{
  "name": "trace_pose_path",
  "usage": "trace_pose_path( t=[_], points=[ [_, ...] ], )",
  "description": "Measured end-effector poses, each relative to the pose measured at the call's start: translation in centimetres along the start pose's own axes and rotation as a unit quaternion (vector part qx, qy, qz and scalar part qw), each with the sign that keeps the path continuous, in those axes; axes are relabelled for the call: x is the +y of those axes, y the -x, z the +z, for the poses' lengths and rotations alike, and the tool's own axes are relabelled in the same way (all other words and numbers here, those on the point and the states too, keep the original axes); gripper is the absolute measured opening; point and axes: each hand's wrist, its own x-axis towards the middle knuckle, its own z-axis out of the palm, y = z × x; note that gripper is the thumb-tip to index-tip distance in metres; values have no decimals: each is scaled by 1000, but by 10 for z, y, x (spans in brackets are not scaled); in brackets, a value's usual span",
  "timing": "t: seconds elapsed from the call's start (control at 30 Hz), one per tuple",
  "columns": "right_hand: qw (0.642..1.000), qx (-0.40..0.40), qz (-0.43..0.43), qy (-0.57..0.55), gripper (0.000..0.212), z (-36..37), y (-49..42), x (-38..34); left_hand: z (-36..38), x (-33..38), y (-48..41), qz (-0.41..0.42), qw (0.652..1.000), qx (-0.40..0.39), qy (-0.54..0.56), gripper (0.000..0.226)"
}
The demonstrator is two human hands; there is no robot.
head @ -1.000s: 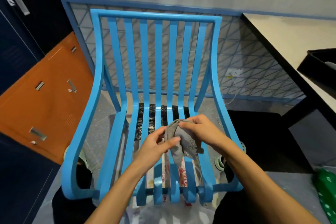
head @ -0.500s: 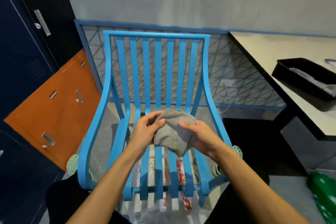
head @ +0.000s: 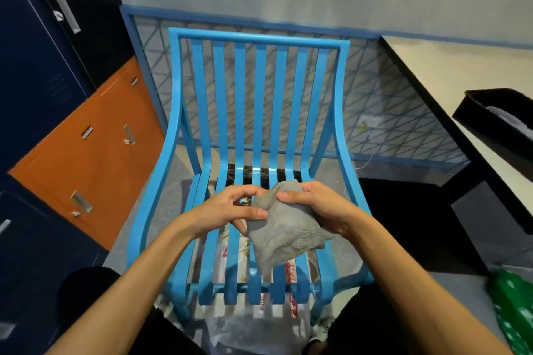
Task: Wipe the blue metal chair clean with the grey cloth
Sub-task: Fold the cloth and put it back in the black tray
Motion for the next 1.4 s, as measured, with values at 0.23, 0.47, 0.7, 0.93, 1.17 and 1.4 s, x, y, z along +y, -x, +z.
trace_pose_path(
  t=[0.23,0.47,0.7,0.93,1.17,1.4],
  points=[
    [990,-48,40,-126,51,-24,-68,11,-43,-37,-48,-49,992,65,97,22],
    [974,97,8,-207,40,-53,-87,-50,-44,16,-95,-53,939,251,230,53],
    [963,116,47,-238,37,-65,23,-154,-3,185,-89,-130,927,311,166,40],
    [955,96,30,-278,46,-107,88,-204,39,274,-93,-120,913,361,148,25],
    [962,196,33,-189,35,-174,121,-213,82,282,-135,-153,946,243,150,28],
    [955,282,48,-75,22,-267,180,-219,150,310,-205,-166,974,82,133,38]
  ],
)
